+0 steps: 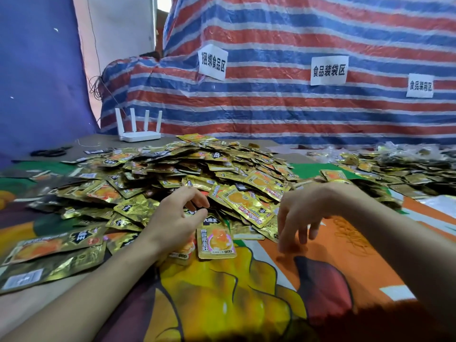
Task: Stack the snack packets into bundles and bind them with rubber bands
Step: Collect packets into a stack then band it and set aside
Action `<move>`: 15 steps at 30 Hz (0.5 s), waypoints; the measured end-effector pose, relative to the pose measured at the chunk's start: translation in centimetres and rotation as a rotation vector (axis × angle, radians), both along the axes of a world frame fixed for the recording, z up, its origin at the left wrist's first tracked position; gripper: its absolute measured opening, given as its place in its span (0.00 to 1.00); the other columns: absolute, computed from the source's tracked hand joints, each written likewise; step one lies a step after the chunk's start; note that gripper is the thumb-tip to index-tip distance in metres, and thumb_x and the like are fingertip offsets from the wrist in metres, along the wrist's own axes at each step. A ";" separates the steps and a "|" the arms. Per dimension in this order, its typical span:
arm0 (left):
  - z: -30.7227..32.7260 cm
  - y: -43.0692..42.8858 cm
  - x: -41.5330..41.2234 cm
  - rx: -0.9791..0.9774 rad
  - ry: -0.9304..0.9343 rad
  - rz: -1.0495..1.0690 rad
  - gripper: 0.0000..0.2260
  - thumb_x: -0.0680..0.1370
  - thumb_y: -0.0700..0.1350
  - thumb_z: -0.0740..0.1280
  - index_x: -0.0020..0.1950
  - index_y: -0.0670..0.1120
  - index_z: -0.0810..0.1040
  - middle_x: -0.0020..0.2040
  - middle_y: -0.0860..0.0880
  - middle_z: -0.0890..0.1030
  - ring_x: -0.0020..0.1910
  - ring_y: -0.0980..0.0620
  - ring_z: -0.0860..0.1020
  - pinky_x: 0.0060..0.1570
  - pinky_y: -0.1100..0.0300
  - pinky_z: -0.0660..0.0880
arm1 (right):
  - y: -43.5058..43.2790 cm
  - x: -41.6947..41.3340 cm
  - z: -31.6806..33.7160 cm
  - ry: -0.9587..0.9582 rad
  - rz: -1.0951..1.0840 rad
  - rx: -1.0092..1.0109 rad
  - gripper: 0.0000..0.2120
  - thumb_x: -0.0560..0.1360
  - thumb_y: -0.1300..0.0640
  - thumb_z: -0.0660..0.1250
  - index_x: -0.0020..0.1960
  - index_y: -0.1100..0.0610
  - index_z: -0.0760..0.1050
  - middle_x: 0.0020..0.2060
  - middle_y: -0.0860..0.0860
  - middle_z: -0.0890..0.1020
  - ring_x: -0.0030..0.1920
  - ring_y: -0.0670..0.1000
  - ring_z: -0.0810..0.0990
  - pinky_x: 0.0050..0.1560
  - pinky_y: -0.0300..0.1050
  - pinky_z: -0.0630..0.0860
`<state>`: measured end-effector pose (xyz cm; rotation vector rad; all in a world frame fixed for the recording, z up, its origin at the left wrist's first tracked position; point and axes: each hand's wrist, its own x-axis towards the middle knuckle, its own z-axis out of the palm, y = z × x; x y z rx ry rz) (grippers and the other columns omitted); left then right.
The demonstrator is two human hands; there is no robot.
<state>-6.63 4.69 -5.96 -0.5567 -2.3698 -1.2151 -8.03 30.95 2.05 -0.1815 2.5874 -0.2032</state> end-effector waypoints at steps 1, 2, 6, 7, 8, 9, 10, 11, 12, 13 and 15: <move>0.0 0.0 0.0 -0.007 -0.001 0.001 0.05 0.78 0.39 0.71 0.47 0.49 0.81 0.48 0.53 0.80 0.47 0.59 0.77 0.41 0.68 0.72 | -0.4 0.0 -0.4 0.002 -0.003 0.029 0.15 0.68 0.49 0.80 0.49 0.59 0.86 0.36 0.49 0.86 0.36 0.47 0.84 0.37 0.40 0.80; -0.1 -0.1 -0.1 -0.015 -0.001 0.003 0.05 0.78 0.40 0.71 0.46 0.50 0.81 0.48 0.53 0.80 0.46 0.59 0.77 0.41 0.69 0.72 | -0.7 0.0 -0.7 0.028 -0.014 0.040 0.16 0.69 0.52 0.80 0.50 0.62 0.85 0.36 0.51 0.85 0.36 0.48 0.83 0.37 0.41 0.81; -0.2 -0.3 -0.2 -0.042 0.014 0.005 0.08 0.78 0.41 0.71 0.44 0.54 0.79 0.48 0.56 0.79 0.47 0.61 0.77 0.42 0.70 0.71 | -0.8 0.0 -1.0 0.062 -0.071 0.069 0.13 0.72 0.59 0.77 0.48 0.69 0.82 0.36 0.56 0.83 0.37 0.53 0.81 0.39 0.43 0.81; -0.2 -0.4 -0.2 -0.045 0.017 0.010 0.08 0.78 0.41 0.71 0.44 0.54 0.79 0.48 0.56 0.79 0.47 0.60 0.77 0.42 0.69 0.71 | -0.6 0.1 -0.9 0.058 -0.087 0.091 0.10 0.73 0.60 0.76 0.45 0.68 0.82 0.35 0.56 0.83 0.35 0.53 0.80 0.36 0.43 0.80; -0.1 -0.5 -0.2 -0.047 0.018 0.021 0.08 0.78 0.41 0.70 0.44 0.55 0.79 0.47 0.56 0.79 0.46 0.60 0.78 0.42 0.66 0.72 | -0.3 0.1 -0.8 0.072 -0.116 0.108 0.08 0.73 0.61 0.75 0.42 0.66 0.81 0.32 0.55 0.82 0.32 0.52 0.80 0.34 0.42 0.80; 0.0 -0.6 -0.3 -0.056 0.019 0.042 0.08 0.78 0.42 0.70 0.44 0.56 0.78 0.47 0.56 0.79 0.46 0.59 0.78 0.44 0.61 0.74 | 0.2 0.0 -0.7 0.111 -0.159 0.117 0.07 0.74 0.62 0.73 0.40 0.65 0.80 0.30 0.54 0.82 0.29 0.51 0.79 0.31 0.42 0.79; 0.1 -0.8 -0.4 -0.077 0.019 0.075 0.07 0.78 0.42 0.69 0.45 0.55 0.77 0.47 0.56 0.79 0.46 0.58 0.77 0.46 0.57 0.75 | 0.7 -0.2 -0.5 0.175 -0.205 0.133 0.05 0.73 0.64 0.70 0.39 0.65 0.79 0.28 0.54 0.82 0.27 0.51 0.79 0.29 0.42 0.77; 0.3 -0.9 -0.5 -0.124 0.013 0.120 0.05 0.78 0.44 0.69 0.46 0.55 0.77 0.47 0.56 0.78 0.48 0.55 0.77 0.50 0.53 0.76 | 1.3 -0.4 -0.3 0.259 -0.244 0.170 0.04 0.73 0.65 0.67 0.40 0.65 0.79 0.28 0.54 0.82 0.25 0.51 0.78 0.27 0.40 0.76; 0.5 -1.1 -0.7 -0.192 -0.003 0.171 0.04 0.78 0.45 0.68 0.49 0.54 0.76 0.49 0.55 0.77 0.50 0.54 0.77 0.54 0.50 0.75 | 1.8 -0.4 -0.1 0.347 -0.272 0.239 0.04 0.72 0.65 0.66 0.41 0.64 0.79 0.28 0.53 0.82 0.25 0.50 0.78 0.25 0.39 0.74; 0.6 -1.3 -0.9 -0.280 -0.028 0.228 0.06 0.78 0.46 0.68 0.53 0.53 0.75 0.52 0.55 0.76 0.54 0.52 0.75 0.59 0.49 0.73 | 2.3 -0.5 0.1 0.408 -0.282 0.341 0.04 0.72 0.64 0.66 0.43 0.63 0.79 0.30 0.52 0.81 0.27 0.49 0.78 0.23 0.38 0.73; 0.8 -1.8 -1.7 -0.480 -0.074 0.331 0.15 0.77 0.47 0.66 0.64 0.53 0.71 0.59 0.51 0.72 0.61 0.49 0.71 0.65 0.50 0.68 | 2.8 -0.6 0.2 0.458 -0.255 0.544 0.04 0.73 0.62 0.68 0.48 0.59 0.79 0.32 0.49 0.76 0.33 0.48 0.77 0.28 0.39 0.74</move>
